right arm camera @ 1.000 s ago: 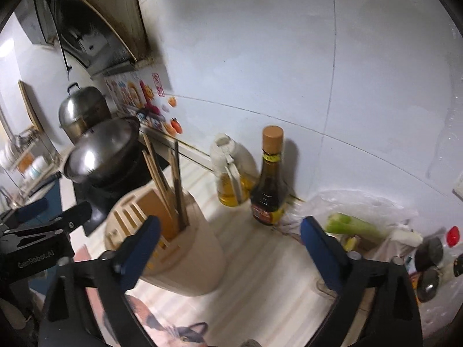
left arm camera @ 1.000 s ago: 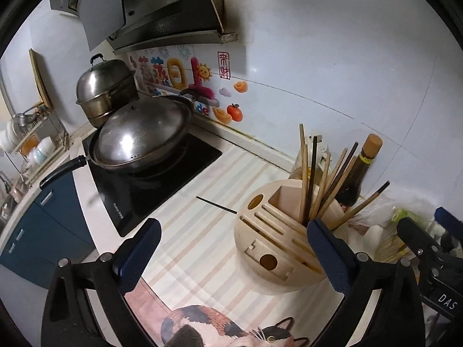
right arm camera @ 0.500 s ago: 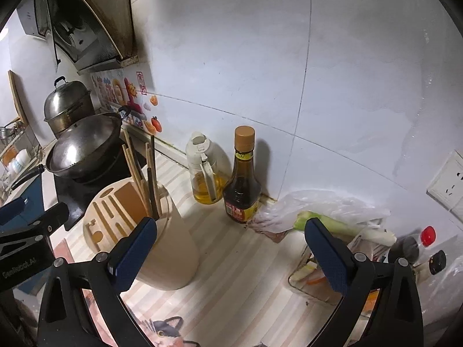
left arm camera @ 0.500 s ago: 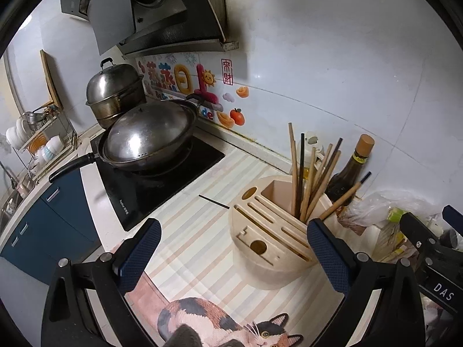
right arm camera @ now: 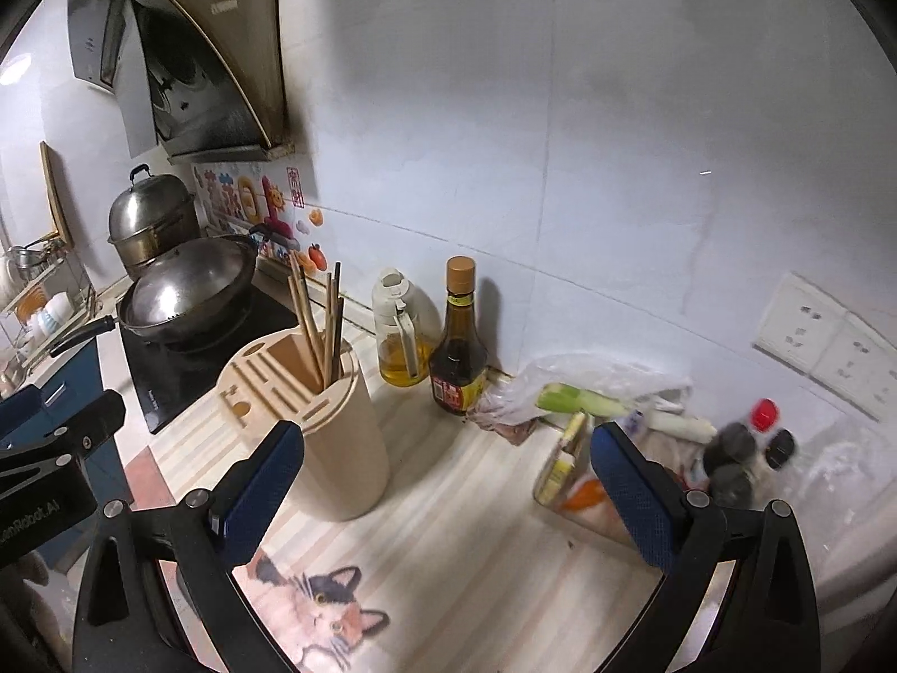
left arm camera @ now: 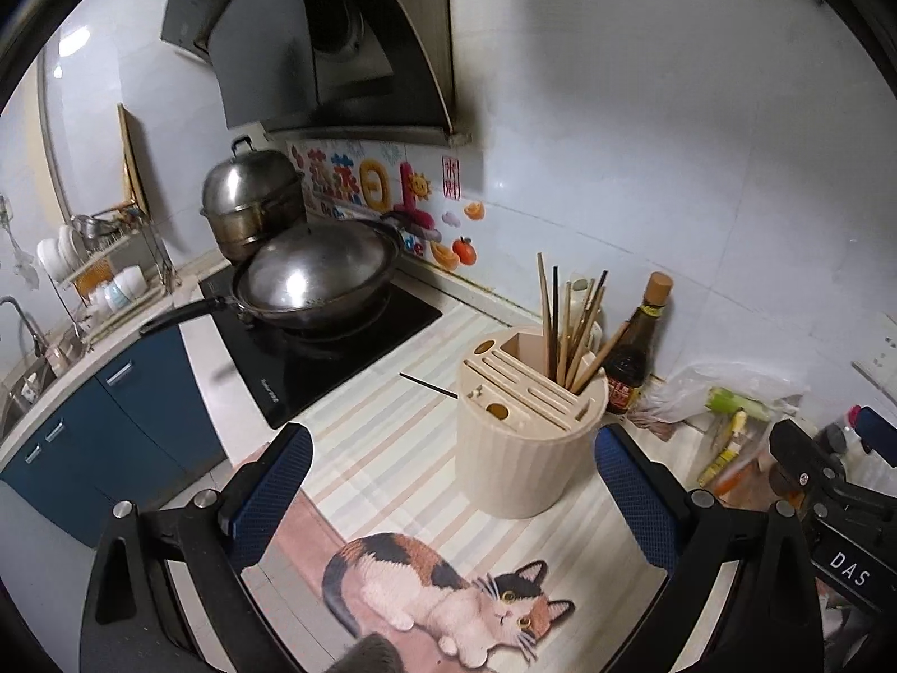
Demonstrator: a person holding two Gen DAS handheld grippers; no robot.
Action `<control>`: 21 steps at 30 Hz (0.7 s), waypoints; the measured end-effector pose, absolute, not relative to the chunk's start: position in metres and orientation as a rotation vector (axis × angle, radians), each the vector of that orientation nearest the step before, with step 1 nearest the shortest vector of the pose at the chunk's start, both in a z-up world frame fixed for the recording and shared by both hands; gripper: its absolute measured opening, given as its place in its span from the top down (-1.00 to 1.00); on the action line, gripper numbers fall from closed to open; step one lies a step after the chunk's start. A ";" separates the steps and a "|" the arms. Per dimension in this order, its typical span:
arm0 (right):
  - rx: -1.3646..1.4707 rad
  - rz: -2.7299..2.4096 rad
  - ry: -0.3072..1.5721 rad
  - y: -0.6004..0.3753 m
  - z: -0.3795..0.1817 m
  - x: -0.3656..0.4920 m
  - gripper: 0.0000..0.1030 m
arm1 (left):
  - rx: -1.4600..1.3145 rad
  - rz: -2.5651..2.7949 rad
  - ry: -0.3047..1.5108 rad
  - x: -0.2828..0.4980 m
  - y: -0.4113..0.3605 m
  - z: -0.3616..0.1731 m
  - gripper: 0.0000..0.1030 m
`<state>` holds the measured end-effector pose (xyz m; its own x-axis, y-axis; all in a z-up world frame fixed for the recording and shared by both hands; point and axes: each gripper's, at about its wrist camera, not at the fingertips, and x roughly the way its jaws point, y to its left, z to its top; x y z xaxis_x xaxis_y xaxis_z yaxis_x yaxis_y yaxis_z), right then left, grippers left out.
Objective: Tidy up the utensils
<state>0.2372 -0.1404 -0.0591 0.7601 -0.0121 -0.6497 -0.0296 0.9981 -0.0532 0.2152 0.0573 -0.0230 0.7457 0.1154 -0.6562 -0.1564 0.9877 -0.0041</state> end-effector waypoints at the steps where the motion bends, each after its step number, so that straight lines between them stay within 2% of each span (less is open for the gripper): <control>1: -0.058 0.011 0.702 -0.141 -0.053 0.223 -1.00 | -0.062 0.146 0.704 0.204 0.058 -0.018 -1.00; 13: -0.055 -0.012 0.667 -0.132 -0.011 0.093 -1.00 | -0.048 0.106 0.673 0.092 0.066 0.015 -1.00; 21: -0.060 -0.006 0.642 -0.131 0.009 0.049 -1.00 | -0.054 0.108 0.668 0.050 0.067 0.028 -1.00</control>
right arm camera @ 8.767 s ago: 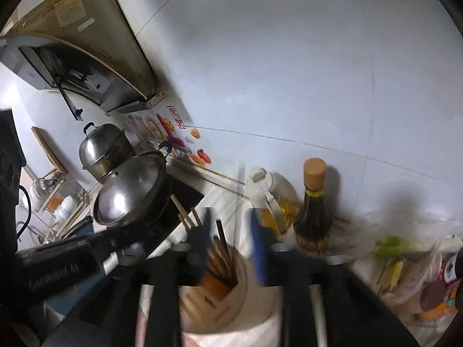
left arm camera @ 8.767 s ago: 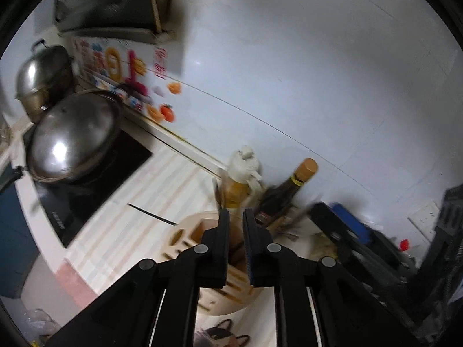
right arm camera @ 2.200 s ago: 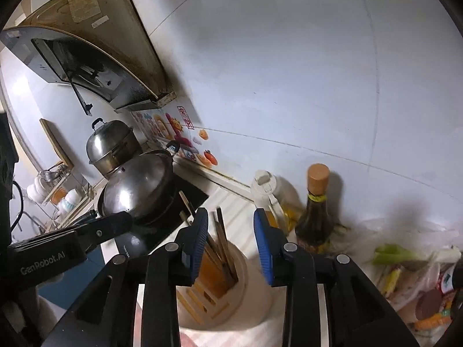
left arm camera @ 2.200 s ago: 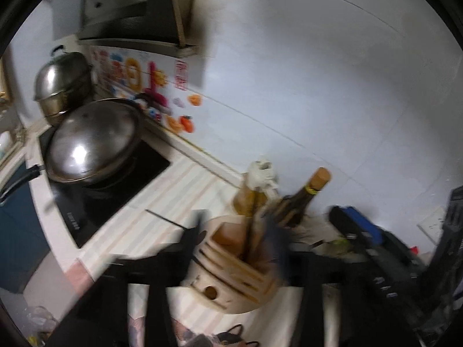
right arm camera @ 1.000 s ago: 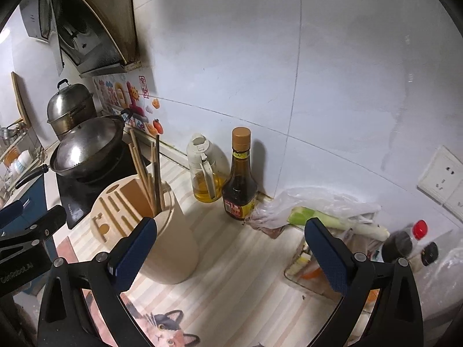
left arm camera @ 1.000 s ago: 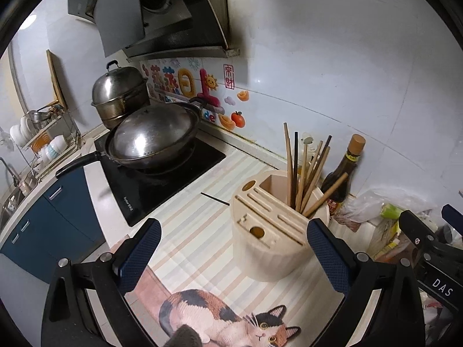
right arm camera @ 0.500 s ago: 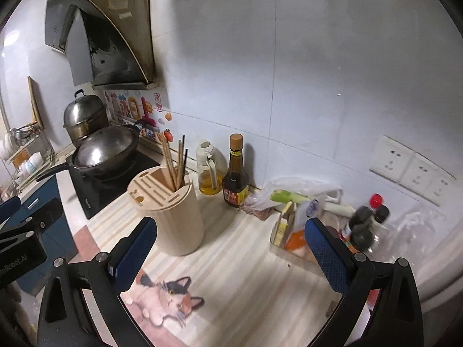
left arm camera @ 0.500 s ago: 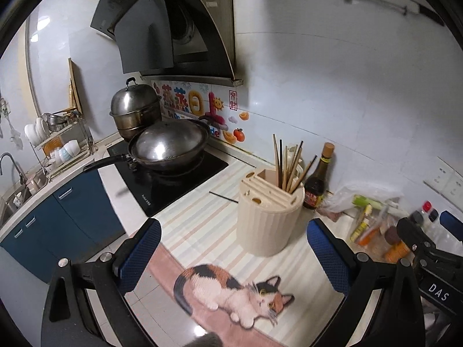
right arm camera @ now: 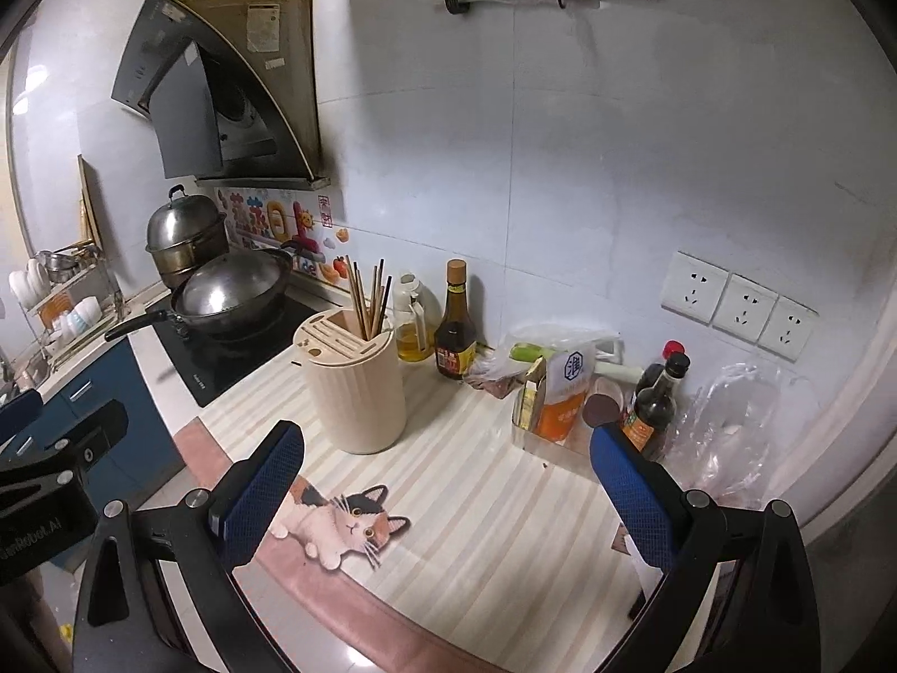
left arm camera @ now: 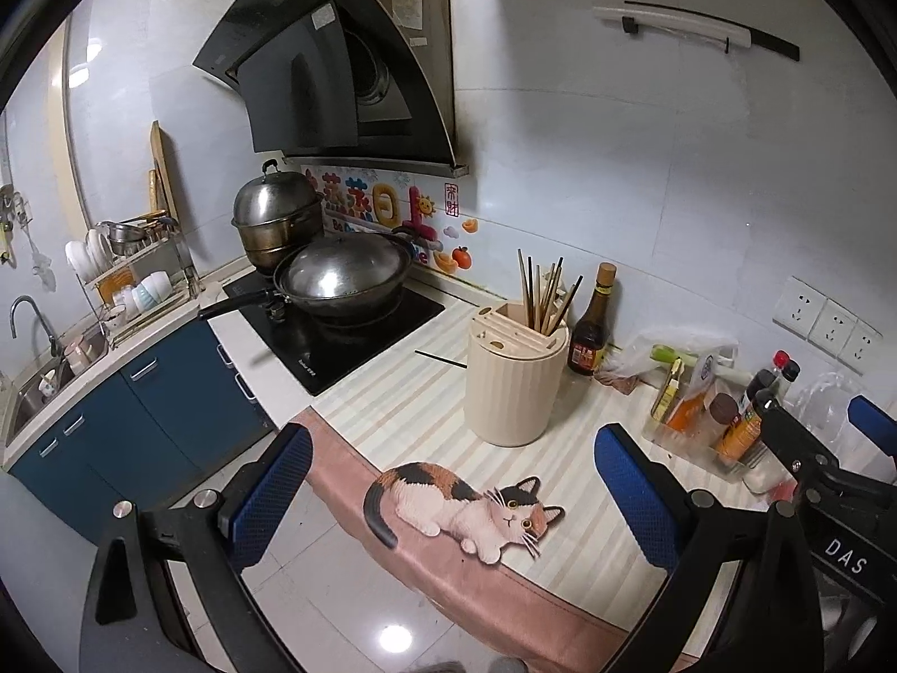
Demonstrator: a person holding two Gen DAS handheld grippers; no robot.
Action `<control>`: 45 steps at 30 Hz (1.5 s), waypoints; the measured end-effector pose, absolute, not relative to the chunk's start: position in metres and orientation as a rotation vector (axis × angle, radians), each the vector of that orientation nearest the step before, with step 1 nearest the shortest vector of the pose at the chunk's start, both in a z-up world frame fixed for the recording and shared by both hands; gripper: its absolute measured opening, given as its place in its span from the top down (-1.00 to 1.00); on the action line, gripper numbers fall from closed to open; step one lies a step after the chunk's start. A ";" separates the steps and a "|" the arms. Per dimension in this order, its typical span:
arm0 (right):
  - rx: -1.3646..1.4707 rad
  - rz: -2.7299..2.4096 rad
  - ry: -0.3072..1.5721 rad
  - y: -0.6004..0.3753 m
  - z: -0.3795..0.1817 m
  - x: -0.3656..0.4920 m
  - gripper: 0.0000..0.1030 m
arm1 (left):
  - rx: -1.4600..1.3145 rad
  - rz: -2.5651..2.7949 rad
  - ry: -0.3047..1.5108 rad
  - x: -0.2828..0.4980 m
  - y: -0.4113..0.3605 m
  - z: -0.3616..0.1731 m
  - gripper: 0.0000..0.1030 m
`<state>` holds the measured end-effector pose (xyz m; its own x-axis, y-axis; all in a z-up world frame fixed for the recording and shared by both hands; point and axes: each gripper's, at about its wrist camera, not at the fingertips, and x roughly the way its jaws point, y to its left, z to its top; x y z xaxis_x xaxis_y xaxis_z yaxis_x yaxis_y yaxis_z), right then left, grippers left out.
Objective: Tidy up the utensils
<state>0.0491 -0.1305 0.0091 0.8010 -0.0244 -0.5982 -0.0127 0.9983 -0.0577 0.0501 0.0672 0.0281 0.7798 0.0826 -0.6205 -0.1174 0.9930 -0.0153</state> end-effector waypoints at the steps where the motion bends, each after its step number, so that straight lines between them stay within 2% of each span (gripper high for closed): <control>1: -0.061 -0.001 0.638 -0.131 0.011 0.046 -1.00 | -0.057 0.110 0.668 0.048 0.067 0.029 -1.00; 17: -0.090 0.028 0.591 -0.141 0.028 0.037 -1.00 | -0.074 0.157 0.656 0.037 0.061 0.032 -1.00; 45: -0.097 0.050 0.621 -0.134 0.015 0.046 -1.00 | -0.053 0.164 0.653 0.032 0.060 0.027 -1.00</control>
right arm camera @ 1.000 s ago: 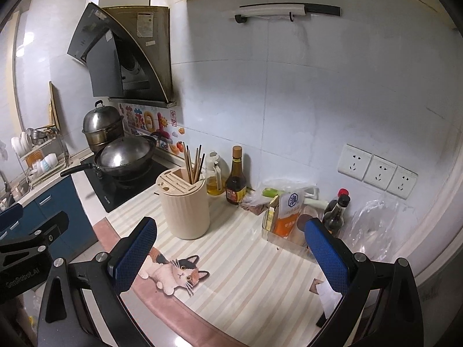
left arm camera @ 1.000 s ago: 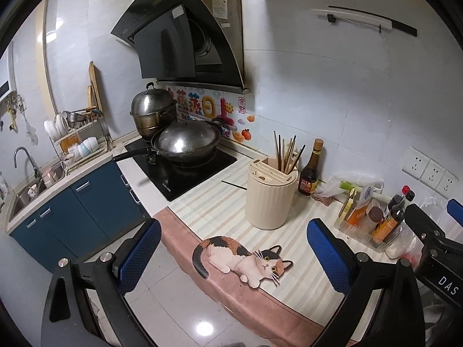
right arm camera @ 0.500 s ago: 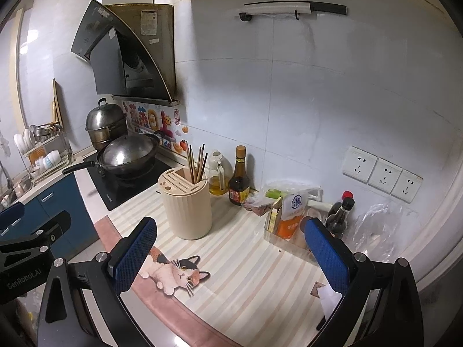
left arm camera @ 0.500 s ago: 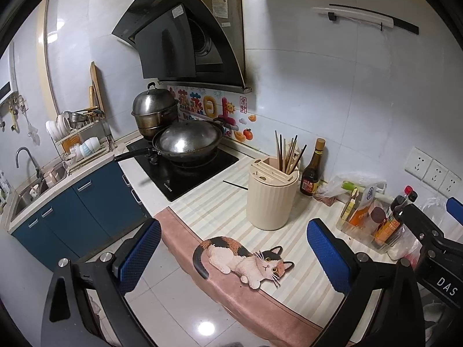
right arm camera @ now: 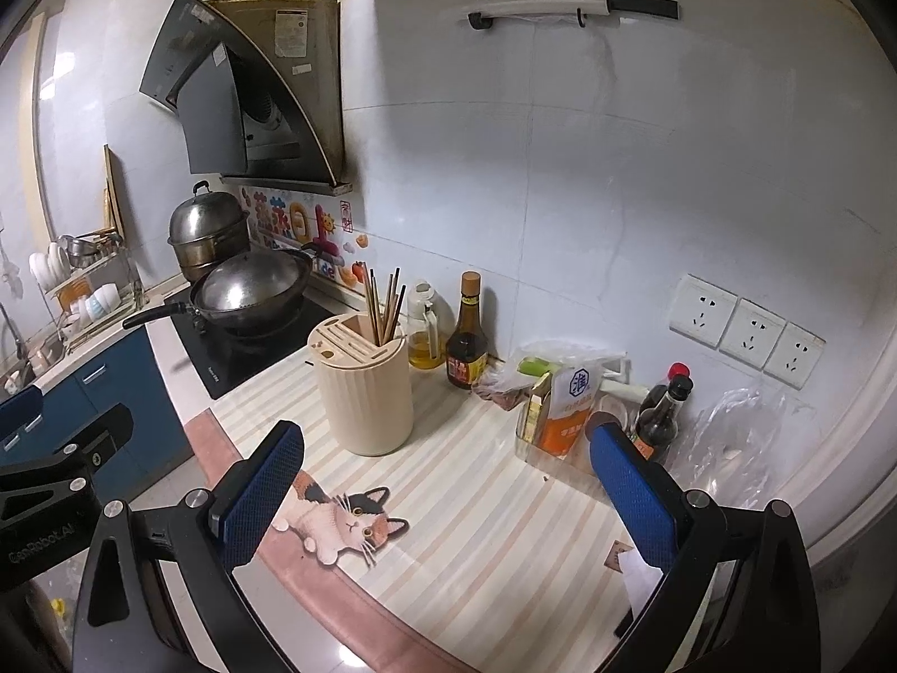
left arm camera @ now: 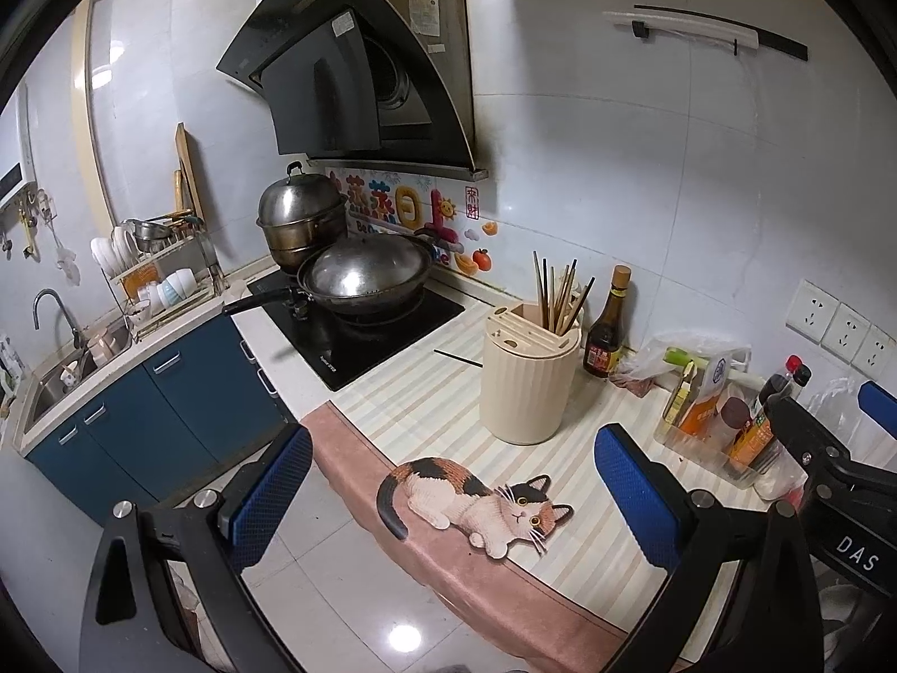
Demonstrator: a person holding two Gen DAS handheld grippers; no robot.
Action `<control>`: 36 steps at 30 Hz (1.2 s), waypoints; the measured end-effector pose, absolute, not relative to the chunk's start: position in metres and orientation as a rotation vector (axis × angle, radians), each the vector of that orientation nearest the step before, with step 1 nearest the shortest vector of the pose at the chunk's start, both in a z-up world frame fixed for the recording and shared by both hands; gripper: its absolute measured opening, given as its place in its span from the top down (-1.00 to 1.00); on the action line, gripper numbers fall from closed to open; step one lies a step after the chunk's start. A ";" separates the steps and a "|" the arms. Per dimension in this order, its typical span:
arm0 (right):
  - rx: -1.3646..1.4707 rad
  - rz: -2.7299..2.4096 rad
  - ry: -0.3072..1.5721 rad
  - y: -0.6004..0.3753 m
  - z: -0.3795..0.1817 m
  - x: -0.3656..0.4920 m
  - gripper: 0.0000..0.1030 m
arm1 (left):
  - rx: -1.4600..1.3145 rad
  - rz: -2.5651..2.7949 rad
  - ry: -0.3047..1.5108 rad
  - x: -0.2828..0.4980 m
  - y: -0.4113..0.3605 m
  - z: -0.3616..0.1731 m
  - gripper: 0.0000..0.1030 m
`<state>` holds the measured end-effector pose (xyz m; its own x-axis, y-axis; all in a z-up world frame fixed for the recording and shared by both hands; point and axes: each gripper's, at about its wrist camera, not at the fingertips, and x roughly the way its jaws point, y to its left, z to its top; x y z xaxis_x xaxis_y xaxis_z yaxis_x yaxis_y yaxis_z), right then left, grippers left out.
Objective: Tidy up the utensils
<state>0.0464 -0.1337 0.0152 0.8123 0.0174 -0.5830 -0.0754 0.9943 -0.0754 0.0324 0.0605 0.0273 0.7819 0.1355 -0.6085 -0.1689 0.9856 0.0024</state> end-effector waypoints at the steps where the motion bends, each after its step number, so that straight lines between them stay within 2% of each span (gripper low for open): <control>1: -0.096 0.052 0.621 -0.133 0.015 0.046 -1.00 | -0.052 0.165 0.652 0.032 0.061 0.027 -1.00; 36: -0.092 0.034 0.617 -0.136 0.021 0.043 -1.00 | -0.054 0.145 0.656 0.032 0.063 0.031 -1.00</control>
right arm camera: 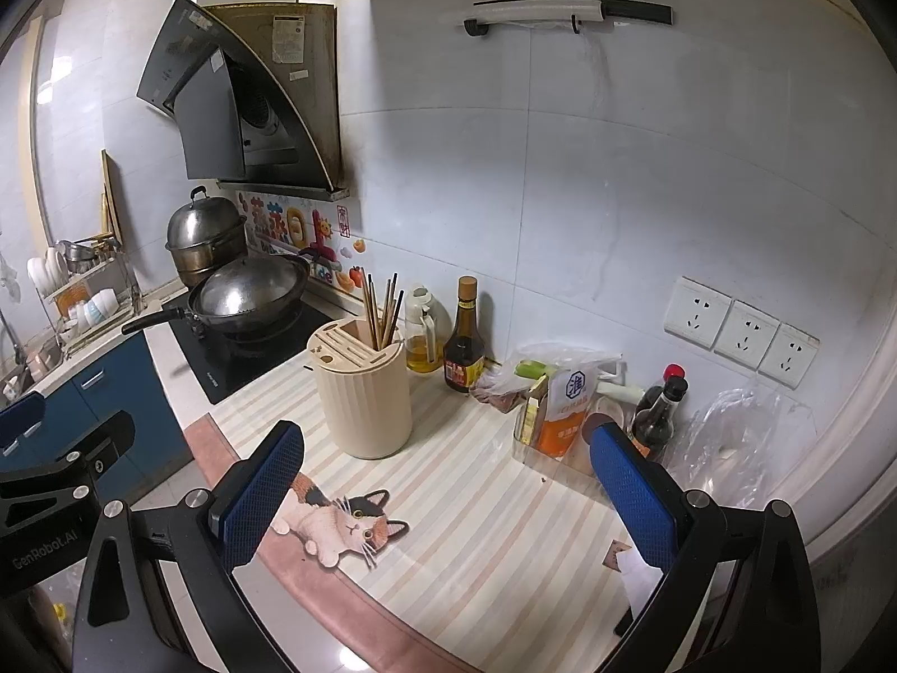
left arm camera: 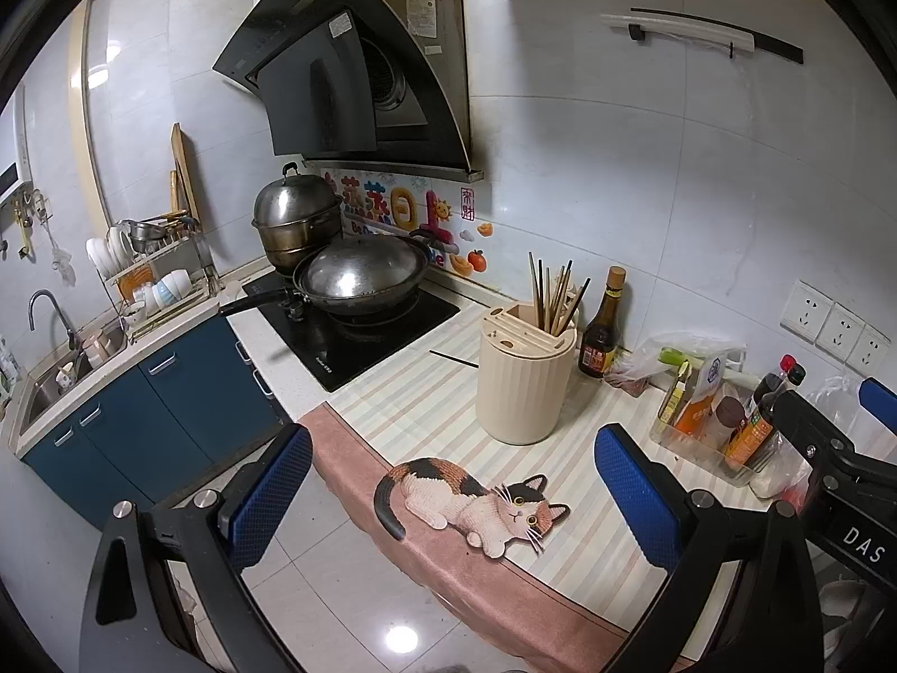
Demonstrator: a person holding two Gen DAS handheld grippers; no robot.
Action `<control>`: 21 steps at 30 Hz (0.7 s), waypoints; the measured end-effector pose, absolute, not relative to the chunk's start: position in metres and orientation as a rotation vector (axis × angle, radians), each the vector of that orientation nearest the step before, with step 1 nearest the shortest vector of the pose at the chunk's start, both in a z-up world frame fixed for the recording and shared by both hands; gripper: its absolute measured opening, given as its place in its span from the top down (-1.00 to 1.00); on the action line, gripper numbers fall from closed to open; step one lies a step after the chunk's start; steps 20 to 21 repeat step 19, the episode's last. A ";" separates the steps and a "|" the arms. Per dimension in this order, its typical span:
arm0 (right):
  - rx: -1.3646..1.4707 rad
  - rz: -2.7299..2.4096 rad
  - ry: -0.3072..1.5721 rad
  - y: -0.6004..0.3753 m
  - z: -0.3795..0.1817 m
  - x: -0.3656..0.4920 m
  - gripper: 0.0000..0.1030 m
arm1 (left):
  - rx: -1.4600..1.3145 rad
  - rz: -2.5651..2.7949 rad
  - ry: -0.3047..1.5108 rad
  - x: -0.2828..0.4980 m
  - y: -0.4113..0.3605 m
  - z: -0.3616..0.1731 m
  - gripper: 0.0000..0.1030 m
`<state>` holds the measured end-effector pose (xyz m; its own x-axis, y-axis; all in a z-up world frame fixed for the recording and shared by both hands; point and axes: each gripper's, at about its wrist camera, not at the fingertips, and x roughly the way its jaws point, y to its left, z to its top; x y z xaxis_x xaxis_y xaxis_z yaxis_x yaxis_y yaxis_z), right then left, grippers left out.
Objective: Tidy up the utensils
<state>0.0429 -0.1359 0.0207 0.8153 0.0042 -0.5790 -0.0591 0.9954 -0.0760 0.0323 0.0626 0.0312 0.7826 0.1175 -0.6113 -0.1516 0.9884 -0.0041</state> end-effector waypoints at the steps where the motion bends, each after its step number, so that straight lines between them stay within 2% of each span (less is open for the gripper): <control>1: -0.092 0.033 0.615 -0.135 0.021 0.043 -1.00 | -0.055 0.144 0.656 0.032 0.063 0.032 -1.00; 21: -0.088 0.035 0.618 -0.137 0.022 0.043 -1.00 | -0.054 0.137 0.644 0.033 0.064 0.034 -1.00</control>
